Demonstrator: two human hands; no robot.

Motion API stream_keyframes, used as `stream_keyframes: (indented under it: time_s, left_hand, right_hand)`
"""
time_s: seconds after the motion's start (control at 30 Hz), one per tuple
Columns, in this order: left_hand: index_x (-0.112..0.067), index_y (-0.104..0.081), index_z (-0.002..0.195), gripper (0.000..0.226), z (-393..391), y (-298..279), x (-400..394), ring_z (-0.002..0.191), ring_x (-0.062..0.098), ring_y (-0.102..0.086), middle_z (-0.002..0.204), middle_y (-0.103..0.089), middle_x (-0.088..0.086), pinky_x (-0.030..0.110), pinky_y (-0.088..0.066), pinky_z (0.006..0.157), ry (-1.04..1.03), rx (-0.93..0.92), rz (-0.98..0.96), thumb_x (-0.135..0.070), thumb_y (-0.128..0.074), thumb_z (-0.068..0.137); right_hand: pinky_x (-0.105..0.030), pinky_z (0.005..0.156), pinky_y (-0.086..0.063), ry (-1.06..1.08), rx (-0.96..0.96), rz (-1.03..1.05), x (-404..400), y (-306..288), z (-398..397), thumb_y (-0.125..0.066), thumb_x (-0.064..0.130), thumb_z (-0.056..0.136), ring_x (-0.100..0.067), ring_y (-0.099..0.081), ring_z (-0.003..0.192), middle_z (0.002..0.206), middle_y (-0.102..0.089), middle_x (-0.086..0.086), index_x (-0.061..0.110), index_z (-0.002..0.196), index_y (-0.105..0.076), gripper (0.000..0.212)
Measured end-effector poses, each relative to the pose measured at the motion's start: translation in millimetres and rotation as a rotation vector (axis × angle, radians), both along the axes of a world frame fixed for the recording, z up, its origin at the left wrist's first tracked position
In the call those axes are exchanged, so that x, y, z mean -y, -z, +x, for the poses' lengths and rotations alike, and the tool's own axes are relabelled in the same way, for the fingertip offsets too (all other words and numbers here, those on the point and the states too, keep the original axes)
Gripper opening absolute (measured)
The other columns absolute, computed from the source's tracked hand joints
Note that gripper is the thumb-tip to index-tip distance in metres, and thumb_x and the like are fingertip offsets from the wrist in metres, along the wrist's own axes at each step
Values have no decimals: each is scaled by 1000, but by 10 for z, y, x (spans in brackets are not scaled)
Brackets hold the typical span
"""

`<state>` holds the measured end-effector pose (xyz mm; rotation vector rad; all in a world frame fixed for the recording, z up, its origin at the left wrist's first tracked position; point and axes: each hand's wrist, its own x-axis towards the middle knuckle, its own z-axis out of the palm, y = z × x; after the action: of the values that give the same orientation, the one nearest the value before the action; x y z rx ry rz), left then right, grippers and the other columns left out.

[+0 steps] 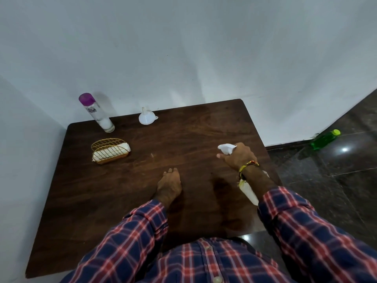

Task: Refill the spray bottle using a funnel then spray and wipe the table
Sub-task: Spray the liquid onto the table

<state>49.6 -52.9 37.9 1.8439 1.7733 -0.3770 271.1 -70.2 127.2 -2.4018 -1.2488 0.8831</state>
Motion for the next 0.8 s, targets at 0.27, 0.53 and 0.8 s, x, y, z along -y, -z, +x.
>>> stream_keyframes:
  time_s: [0.27,0.53,0.8]
  left_hand:
    - [-13,-18,153,66,-53,55,6,147,28,-18,160,-20,8,42,-28,116,-40,2,-25,-21,-51,97]
    - [-13,-26,150,63,-389,56,37,145,28,-25,156,-29,9,41,-31,114,-122,-2,15,-18,-54,94]
    - [-12,-28,149,61,-540,65,13,144,29,-27,153,-34,9,40,-31,113,-124,6,22,-20,-54,94]
  right_hand:
    - [-34,87,-52,-179,57,-84,187,209,-283,-65,71,67,-27,-63,104,110,-63,-2,31,117,-65,65]
    - [-33,80,-51,-259,44,-163,18,204,-738,-73,62,70,-23,-62,101,112,-61,0,17,119,-57,68]
    - [-33,83,-52,-358,158,-219,96,271,-713,-64,67,68,-22,-62,99,110,-62,3,29,112,-61,58]
